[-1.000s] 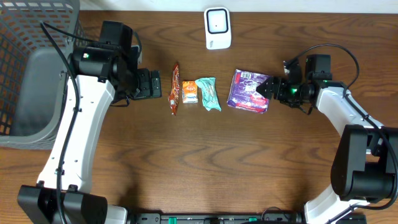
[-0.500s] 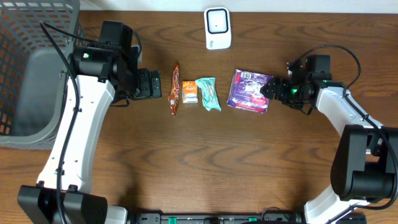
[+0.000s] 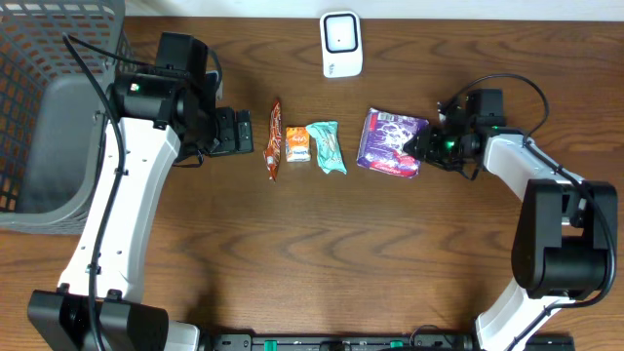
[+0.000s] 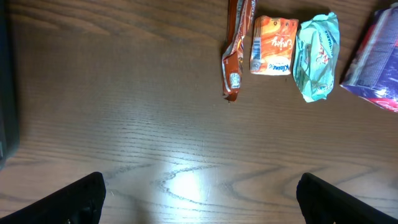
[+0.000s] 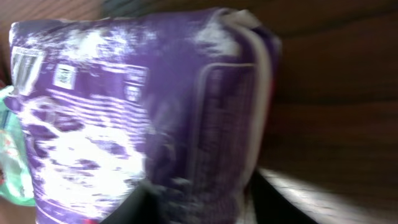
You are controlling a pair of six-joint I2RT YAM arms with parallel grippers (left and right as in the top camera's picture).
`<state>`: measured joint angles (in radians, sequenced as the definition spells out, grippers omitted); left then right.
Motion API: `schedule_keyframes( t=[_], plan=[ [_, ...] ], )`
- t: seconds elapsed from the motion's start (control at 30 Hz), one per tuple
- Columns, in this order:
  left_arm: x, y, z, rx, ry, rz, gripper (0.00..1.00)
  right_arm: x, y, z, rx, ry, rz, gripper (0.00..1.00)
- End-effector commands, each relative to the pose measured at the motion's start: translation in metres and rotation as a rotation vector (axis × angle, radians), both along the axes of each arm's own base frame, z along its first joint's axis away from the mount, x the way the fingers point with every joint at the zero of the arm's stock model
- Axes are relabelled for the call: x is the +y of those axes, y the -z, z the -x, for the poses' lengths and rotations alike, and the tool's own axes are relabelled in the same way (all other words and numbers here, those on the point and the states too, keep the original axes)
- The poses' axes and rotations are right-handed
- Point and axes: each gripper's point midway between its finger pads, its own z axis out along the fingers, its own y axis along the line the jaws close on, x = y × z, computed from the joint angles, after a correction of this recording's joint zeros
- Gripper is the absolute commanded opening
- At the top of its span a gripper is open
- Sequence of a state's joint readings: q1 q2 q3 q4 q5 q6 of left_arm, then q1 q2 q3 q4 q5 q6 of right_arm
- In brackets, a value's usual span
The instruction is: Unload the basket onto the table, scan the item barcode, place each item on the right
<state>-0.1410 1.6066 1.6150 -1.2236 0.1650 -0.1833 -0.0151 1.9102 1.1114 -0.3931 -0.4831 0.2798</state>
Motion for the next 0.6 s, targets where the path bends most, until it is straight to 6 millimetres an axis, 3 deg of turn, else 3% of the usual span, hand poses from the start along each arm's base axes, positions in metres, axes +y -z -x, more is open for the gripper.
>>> schedule_keyframes(
  t=[0.0, 0.07, 0.17, 0.3, 0.43, 0.57],
  plan=[
    [0.002, 0.002, 0.001, 0.008, -0.008, -0.009, 0.98, 0.006, 0.011, 0.005, 0.033, -0.010, 0.004, 0.16],
    [0.002, 0.002, 0.001, 0.008, -0.008, -0.009, 0.98, 0.005, 0.007, 0.002, 0.020, -0.009, 0.004, 0.01],
    [0.002, 0.002, 0.001, 0.008, -0.008, -0.009, 0.98, 0.004, -0.006, -0.003, -0.010, -0.007, 0.006, 0.01],
    [0.002, 0.002, 0.001, 0.008, -0.008, -0.009, 0.98, -0.008, -0.038, -0.012, -0.062, 0.024, 0.074, 0.01],
    [0.002, 0.002, 0.001, 0.008, -0.008, -0.009, 0.98, -0.039, -0.081, -0.016, -0.098, 0.100, 0.278, 0.01],
    [0.002, 0.002, 0.001, 0.008, -0.008, -0.009, 0.98, -0.074, -0.118, -0.006, -0.112, 0.179, 0.552, 0.01]
  ],
)
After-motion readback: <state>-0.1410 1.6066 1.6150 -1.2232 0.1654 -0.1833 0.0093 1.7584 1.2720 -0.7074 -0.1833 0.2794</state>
